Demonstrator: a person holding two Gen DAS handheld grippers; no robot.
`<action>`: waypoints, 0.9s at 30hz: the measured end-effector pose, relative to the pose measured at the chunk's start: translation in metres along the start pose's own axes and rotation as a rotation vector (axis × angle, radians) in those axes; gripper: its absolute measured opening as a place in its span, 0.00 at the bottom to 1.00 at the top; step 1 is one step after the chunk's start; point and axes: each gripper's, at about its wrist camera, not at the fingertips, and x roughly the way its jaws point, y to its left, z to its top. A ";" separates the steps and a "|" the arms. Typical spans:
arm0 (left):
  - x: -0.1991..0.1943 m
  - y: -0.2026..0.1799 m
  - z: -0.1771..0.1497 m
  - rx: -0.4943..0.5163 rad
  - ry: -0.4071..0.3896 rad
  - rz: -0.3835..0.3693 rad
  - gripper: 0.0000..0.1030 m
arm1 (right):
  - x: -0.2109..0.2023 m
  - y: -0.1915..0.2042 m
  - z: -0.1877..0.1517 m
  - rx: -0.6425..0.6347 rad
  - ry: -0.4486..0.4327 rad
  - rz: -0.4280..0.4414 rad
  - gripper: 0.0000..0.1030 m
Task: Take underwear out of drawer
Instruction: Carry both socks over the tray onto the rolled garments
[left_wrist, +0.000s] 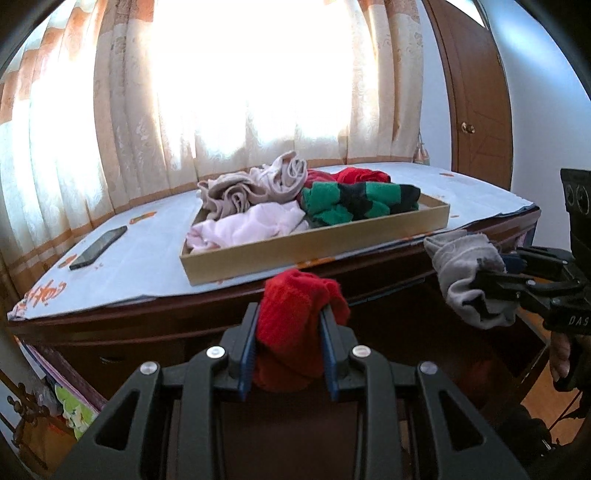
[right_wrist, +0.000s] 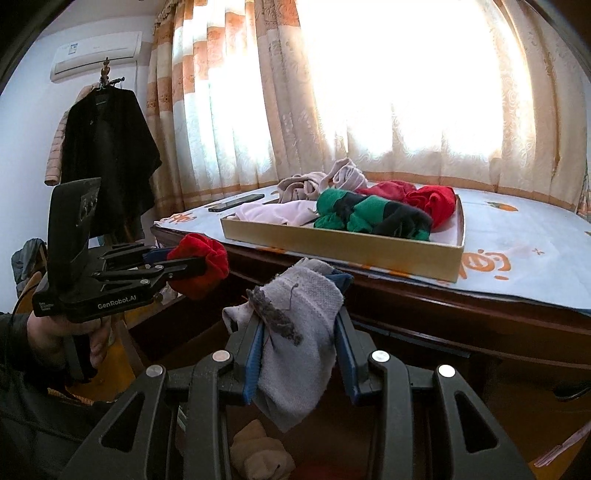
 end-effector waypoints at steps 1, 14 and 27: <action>0.000 0.000 0.002 0.002 -0.004 -0.002 0.28 | -0.002 0.000 0.001 0.000 -0.004 -0.003 0.37; -0.001 -0.005 0.043 0.038 -0.058 -0.017 0.28 | -0.017 -0.004 0.035 -0.003 -0.057 -0.023 0.37; 0.016 -0.002 0.087 0.077 -0.083 -0.017 0.28 | -0.015 -0.017 0.083 -0.020 -0.075 -0.049 0.37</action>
